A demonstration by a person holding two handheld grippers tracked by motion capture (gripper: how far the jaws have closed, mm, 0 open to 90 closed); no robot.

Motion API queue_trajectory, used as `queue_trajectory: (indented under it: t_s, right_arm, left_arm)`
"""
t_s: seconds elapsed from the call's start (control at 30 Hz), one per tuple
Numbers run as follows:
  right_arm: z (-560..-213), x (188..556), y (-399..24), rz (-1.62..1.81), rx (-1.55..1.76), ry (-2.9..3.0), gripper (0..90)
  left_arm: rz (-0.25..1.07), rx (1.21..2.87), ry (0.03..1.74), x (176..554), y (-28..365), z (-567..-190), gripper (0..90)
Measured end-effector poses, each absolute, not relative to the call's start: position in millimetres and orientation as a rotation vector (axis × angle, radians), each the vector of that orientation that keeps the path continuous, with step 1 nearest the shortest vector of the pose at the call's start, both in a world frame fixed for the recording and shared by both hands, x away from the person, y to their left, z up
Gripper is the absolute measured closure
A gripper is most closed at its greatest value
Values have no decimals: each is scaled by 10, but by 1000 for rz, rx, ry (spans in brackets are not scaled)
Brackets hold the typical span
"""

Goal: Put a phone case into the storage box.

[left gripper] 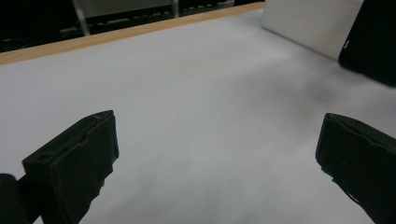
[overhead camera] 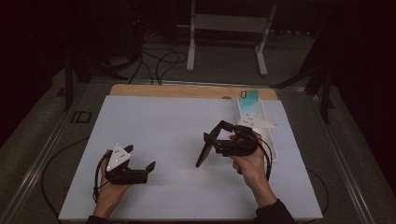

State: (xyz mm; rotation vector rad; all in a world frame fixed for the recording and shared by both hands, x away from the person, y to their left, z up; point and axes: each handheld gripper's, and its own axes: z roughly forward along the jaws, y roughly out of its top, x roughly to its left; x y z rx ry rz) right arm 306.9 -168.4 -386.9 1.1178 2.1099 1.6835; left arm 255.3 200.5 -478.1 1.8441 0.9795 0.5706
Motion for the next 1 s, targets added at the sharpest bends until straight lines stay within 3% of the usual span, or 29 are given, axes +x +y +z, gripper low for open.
queue_trajectory:
  t_s: [0.53,1.0]
  right_arm:
    - [-3817,3130,-1719,1663,1127,2080,143]
    - [-3724,3324,-1783,1614,1149,2039,142]
  left_arm:
    - [626,1807,1026,2377,2294,-4865,0]
    - [645,1782,1054,2367,2316,-4893,0]
